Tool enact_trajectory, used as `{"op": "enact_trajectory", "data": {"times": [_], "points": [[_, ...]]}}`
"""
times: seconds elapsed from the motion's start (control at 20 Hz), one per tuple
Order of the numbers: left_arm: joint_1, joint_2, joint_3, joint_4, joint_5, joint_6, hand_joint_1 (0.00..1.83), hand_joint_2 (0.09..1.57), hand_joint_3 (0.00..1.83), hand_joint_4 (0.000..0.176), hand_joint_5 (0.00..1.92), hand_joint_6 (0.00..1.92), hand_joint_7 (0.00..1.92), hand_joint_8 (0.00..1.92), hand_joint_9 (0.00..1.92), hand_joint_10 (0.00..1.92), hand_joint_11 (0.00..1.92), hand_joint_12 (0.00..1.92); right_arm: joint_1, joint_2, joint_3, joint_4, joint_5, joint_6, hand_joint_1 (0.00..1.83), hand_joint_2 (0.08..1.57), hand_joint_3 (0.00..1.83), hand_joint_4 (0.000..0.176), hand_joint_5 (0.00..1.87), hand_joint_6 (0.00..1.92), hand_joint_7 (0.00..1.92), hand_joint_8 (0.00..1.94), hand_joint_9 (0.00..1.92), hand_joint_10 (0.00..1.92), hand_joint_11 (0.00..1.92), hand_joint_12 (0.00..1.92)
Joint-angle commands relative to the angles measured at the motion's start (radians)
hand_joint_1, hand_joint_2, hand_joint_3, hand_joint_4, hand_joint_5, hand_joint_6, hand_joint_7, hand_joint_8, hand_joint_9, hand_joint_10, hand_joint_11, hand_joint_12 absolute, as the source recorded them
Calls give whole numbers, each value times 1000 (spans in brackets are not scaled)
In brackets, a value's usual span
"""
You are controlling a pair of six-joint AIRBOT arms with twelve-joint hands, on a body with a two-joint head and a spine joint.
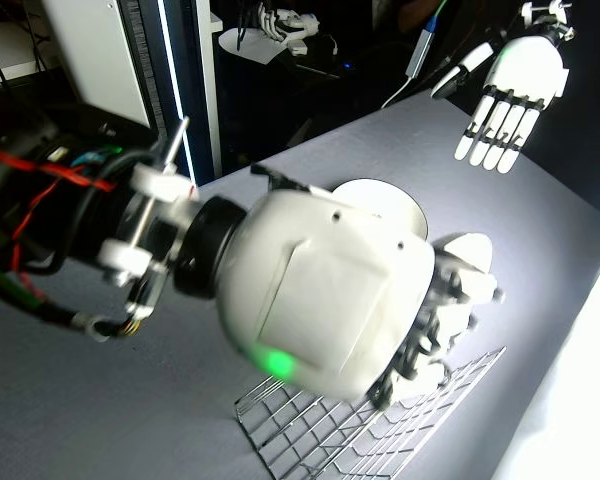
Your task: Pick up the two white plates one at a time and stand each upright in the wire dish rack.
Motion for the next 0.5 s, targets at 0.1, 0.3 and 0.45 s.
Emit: {"op": "enact_trajectory", "data": {"times": [0.1,0.3,0.45], "points": [[28,-8,-4,-112,7,15,0,1097,0,0,51,3,26,5,0,0,0,0,-5,6,25,-2,77,-9,1361,1164,0,0,765,1226,895,1095,862,1306,605,1313],[105,-27,1,-202,20,46,0,1106,0,0,59,6,33,6,1,0,0,0,-26,6,61,-2,80,-10,1359,1171,0,0,746,1245,874,1132,862,1311,619,1314],[150,-56,14,-243,23,94,0,1105,0,0,67,7,45,9,13,5,0,0,-39,5,88,-2,80,-10,1360,1170,1,0,754,1241,870,1137,860,1310,610,1307]]}}
